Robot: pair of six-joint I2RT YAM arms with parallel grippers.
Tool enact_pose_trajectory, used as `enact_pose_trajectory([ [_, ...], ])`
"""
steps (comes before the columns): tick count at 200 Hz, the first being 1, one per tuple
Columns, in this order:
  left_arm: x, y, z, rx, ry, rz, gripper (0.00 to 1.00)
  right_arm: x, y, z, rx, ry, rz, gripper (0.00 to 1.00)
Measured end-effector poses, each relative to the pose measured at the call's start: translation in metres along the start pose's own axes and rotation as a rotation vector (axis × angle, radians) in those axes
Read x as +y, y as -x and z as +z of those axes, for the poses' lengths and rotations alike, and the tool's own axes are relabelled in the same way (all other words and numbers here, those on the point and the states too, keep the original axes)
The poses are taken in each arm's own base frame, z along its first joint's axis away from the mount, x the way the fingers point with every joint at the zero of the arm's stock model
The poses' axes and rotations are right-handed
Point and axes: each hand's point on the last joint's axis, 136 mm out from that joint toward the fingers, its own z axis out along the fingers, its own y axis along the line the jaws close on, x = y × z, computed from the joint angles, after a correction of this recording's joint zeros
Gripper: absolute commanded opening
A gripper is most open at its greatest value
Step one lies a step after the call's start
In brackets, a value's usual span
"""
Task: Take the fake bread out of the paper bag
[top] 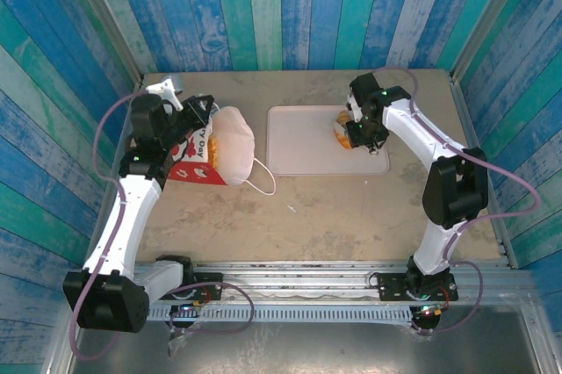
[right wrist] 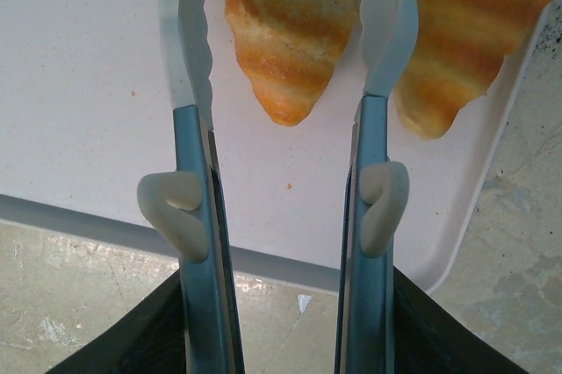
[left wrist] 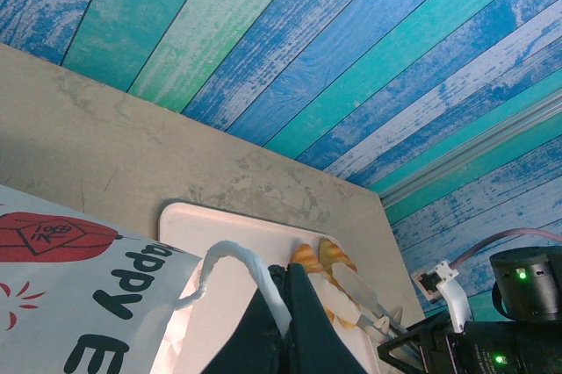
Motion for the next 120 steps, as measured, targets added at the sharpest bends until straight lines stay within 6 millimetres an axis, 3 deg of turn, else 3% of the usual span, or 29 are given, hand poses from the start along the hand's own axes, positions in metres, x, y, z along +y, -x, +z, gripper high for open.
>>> enact_pose_trajectory([
  [120,0.0,0.0,0.0,0.001,0.001,-0.001,0.04,-0.004,0.006,0.018,0.038,-0.036,0.001,0.46],
])
